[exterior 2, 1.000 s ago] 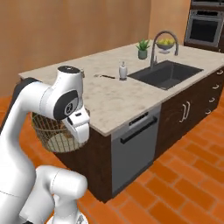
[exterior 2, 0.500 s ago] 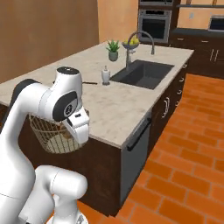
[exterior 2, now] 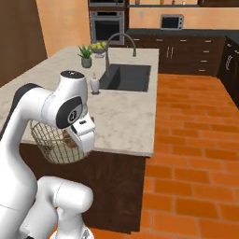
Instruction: Open the cabinet, pick up the bread from the cabinet and place it in the basket. Then move the basket to the dining counter.
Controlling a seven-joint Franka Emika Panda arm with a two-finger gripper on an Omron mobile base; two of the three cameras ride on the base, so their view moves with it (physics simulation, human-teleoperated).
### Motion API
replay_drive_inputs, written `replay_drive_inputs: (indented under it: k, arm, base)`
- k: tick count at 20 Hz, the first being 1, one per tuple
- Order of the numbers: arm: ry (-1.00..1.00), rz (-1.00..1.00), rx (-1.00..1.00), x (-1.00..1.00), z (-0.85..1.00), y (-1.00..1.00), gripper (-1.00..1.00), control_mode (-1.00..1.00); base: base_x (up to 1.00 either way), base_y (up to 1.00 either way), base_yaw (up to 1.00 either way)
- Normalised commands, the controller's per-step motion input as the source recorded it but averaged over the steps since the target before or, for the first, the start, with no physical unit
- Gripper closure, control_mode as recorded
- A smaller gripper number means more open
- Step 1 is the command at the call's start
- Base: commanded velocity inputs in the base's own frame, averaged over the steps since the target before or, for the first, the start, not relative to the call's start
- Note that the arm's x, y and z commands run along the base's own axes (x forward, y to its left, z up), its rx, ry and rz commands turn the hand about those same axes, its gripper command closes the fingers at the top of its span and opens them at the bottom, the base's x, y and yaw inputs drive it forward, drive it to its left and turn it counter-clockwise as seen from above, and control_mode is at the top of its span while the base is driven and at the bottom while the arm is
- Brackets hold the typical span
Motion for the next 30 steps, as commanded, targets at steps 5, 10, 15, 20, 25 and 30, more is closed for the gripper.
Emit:
replay_drive_inputs:
  k: [5,10,15,20,25,30]
  arm:
    - [0.00,0.00,0.00,0.00,0.00,0.00,1.00,1.00]
    - [0.00,0.00,0.00,0.00,0.00,0.00,1.00,1.00]
    - [0.00,0.00,0.00,0.00,0.00,0.00,1.00,1.00]
    - [0.00,0.00,0.00,0.00,0.00,0.00,1.00,1.00]
    - [0.00,0.00,0.00,0.09,-0.01,0.00,1.00,-1.00]
    - [0.00,0.00,0.00,0.80,-0.15,0.00,1.00,-1.00]
  base:
    - [0.42,0.83,-0.24]
    - [0.50,0.47,0.04]
    - [0.37,0.03,0.01]
    - [0.59,0.00,0.00]
    - [0.40,0.00,0.00]
    - [0.00,0.00,0.00]
